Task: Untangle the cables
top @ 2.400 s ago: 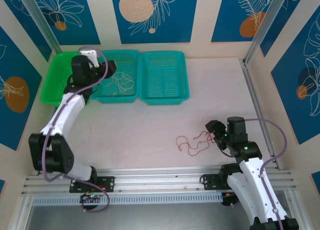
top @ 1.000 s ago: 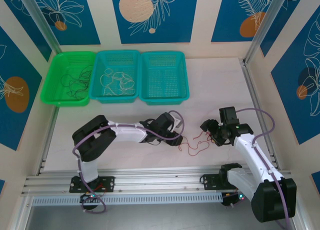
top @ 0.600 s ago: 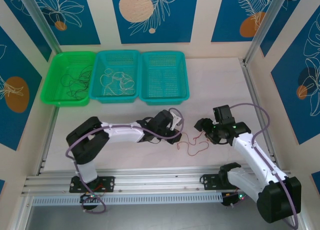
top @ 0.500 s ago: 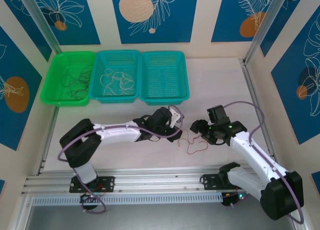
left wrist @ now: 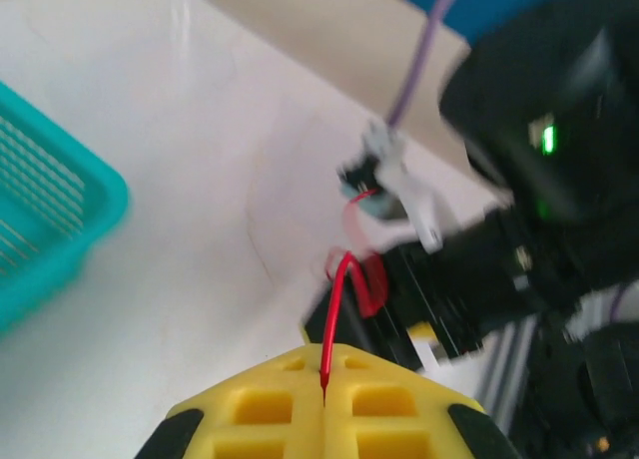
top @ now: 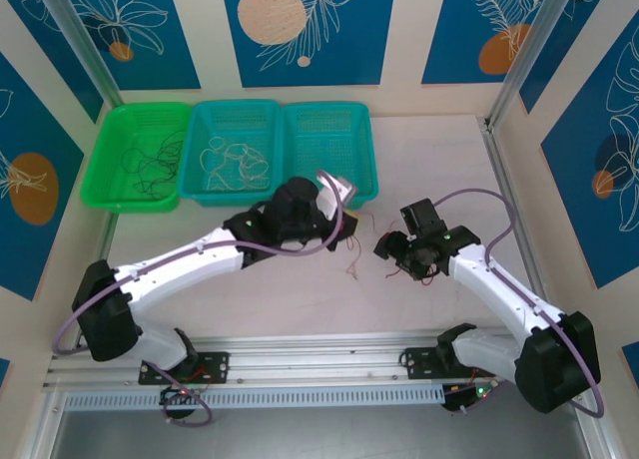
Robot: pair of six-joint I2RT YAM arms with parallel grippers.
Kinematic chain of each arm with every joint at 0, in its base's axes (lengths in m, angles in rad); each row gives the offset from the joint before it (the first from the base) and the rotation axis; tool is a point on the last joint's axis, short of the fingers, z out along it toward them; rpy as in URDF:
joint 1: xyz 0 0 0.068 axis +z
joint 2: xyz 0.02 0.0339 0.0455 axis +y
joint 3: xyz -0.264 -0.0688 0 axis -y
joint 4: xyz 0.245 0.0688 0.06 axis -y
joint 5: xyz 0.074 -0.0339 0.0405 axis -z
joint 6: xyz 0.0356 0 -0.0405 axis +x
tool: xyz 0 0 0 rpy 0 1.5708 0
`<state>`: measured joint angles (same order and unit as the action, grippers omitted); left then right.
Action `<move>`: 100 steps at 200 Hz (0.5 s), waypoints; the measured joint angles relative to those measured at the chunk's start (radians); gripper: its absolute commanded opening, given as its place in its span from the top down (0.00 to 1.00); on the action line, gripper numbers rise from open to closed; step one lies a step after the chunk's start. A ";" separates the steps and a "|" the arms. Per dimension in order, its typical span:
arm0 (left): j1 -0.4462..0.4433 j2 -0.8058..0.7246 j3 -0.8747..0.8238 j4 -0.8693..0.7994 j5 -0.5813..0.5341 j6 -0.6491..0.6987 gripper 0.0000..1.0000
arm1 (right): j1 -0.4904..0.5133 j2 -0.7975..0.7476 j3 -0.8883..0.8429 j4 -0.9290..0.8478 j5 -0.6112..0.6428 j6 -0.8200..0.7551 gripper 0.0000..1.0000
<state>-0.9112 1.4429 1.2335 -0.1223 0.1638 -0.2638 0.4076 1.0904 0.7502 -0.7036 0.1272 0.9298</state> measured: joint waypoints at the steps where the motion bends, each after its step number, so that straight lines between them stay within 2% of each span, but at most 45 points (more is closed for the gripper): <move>1: 0.005 0.000 0.009 -0.002 -0.001 0.004 1.00 | 0.000 -0.002 0.000 -0.001 0.000 0.000 0.30; 54: 0.187 0.064 0.337 -0.074 -0.010 0.134 1.00 | -0.002 -0.093 0.000 -0.025 0.000 0.001 0.30; 100: 0.330 0.287 0.574 -0.098 -0.028 0.194 1.00 | -0.002 -0.137 0.001 -0.050 0.001 0.000 0.30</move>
<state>-0.5812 1.7302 1.8072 -0.2203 0.1360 -0.0696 0.4057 0.9535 0.7509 -0.7536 0.1280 0.9302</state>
